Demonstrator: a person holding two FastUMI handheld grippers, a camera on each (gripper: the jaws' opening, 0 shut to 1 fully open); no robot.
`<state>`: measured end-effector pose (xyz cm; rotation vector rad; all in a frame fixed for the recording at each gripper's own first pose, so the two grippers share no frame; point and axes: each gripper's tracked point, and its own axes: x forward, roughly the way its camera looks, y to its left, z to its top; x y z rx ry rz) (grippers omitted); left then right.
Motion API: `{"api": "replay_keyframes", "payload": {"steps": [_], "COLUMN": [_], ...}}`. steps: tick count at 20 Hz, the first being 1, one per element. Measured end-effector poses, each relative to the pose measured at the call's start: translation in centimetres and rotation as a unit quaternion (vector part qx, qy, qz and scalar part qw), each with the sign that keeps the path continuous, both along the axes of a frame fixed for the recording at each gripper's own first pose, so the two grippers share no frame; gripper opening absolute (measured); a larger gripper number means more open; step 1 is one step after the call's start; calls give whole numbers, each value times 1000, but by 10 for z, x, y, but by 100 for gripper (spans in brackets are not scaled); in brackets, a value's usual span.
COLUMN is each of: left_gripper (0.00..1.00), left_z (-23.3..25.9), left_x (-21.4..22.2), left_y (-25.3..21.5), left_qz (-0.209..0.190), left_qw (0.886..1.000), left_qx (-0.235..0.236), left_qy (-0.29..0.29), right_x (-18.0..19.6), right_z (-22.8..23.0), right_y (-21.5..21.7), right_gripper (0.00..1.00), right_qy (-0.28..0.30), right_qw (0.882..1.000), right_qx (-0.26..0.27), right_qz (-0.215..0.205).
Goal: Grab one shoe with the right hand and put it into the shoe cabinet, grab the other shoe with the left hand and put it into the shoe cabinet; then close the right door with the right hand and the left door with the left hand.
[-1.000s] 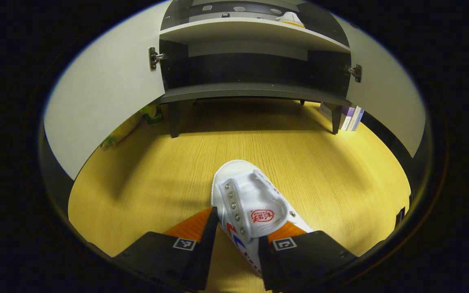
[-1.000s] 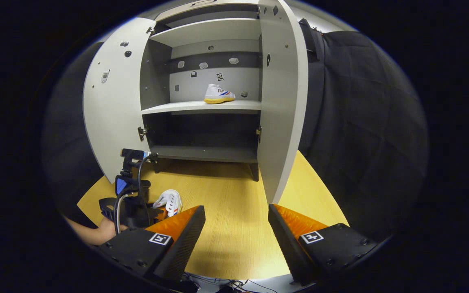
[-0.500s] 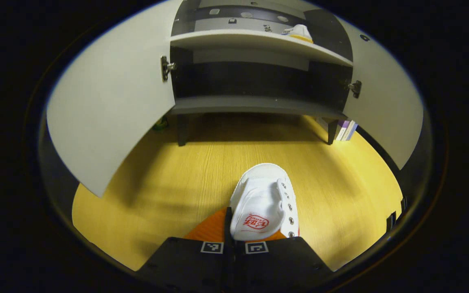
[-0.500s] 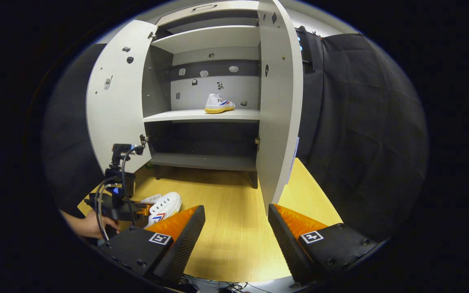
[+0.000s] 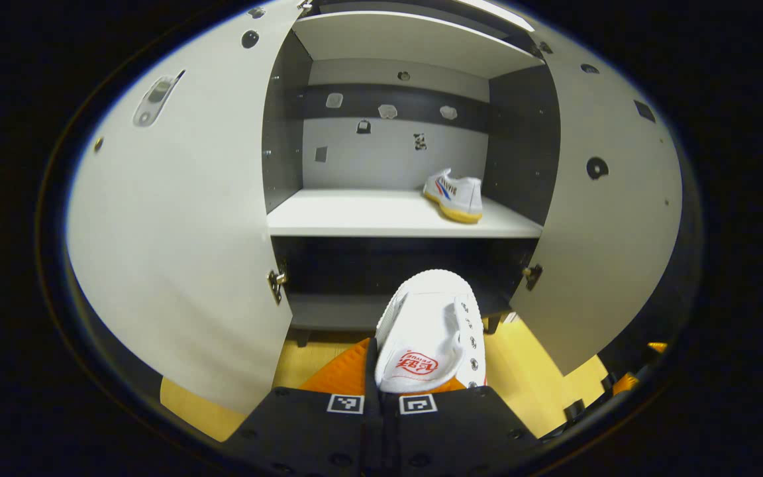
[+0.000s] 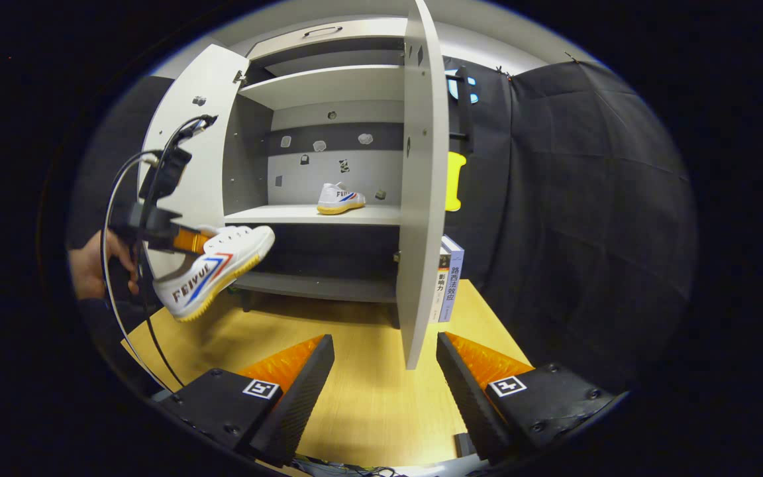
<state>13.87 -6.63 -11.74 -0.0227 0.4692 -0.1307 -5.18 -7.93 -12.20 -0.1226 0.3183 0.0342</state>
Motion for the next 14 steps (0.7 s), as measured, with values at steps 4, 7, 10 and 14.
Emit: {"api": "replay_keyframes", "payload": {"steps": [4, 7, 10, 14], "left_gripper": [5, 5, 5, 5], "left_z": [58, 90, 107, 103], "left_x": [62, 114, 169, 246], "left_y": [-8, -6, 3, 14], "left_qz": [-7, 9, 34, 60], "left_qw": [999, 998, 997, 997], "left_qx": [19, 32, 37, 40], "left_qy": [-36, -59, -66, -41], "right_x": [0, 0, 4, 11], "right_z": [17, 23, 26, 27], "right_y": [-28, -44, -55, -74], "right_gripper": [98, 98, 98, 98], "right_qy": [-24, -35, -41, -43], "right_qw": [1000, 999, 999, 998], "right_qx": [5, 1, 2, 6], "right_qz": [-13, -22, -32, -53]}}
